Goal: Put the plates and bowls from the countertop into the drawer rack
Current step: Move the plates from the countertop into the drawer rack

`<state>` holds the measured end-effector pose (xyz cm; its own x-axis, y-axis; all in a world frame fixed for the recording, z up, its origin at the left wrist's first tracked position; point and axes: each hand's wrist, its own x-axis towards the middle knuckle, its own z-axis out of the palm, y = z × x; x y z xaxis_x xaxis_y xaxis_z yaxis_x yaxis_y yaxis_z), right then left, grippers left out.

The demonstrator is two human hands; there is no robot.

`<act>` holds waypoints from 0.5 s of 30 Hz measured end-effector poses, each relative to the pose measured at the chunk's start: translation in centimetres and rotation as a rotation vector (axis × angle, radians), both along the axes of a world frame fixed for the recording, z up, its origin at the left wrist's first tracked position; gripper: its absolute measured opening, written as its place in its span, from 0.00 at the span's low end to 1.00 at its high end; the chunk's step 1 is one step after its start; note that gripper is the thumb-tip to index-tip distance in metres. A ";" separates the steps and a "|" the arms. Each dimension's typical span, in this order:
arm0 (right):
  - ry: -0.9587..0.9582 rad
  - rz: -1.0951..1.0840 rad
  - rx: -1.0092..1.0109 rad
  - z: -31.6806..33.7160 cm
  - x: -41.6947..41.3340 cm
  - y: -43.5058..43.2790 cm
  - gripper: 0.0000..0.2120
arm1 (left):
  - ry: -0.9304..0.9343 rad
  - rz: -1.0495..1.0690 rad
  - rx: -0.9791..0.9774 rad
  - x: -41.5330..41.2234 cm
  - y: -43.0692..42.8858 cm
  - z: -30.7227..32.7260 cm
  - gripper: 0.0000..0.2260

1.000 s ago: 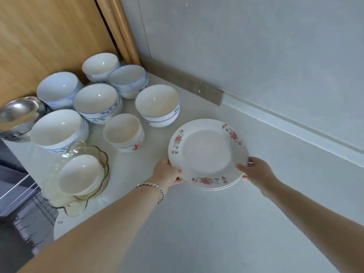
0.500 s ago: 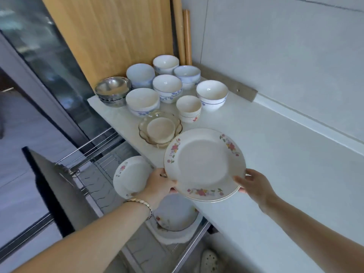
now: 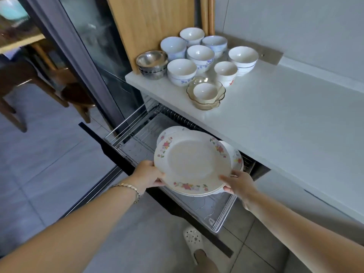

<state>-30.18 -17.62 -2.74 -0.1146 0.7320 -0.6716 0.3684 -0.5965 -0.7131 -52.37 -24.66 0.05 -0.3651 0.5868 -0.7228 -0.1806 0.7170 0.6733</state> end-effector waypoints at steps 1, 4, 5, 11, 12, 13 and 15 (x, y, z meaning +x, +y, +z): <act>0.000 -0.012 -0.021 -0.6 -0.9 -0.2 0.15 | -0.001 0.000 -0.022 -0.9 0.0 -0.5 0.09; 0.007 -0.055 -0.077 -2.6 -3.7 0.0 0.13 | 0.016 -0.036 -0.083 -4.0 1.1 -2.2 0.09; 0.012 -0.075 -0.098 -3.3 -4.6 0.4 0.12 | 0.027 -0.053 -0.098 -5.1 1.7 -2.8 0.09; 0.065 -0.151 -0.174 -7.0 -11.3 4.0 0.09 | 0.055 -0.100 -0.144 -11.6 6.6 -5.7 0.10; 0.072 -0.161 -0.181 -7.5 -12.3 4.6 0.07 | 0.061 -0.108 -0.154 -12.6 7.4 -6.2 0.10; 0.074 -0.173 -0.187 -8.0 -13.2 5.2 0.05 | 0.064 -0.120 -0.166 -13.5 8.1 -6.7 0.10; 0.075 -0.191 -0.198 -9.2 -14.8 6.0 0.04 | 0.067 -0.147 -0.192 -15.1 9.5 -7.8 0.10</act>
<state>-44.95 -11.59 -11.90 -0.0420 0.6003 -0.7987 0.1865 -0.7806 -0.5965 -67.48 -15.13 -7.76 -0.3367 0.4911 -0.8034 -0.0248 0.8483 0.5290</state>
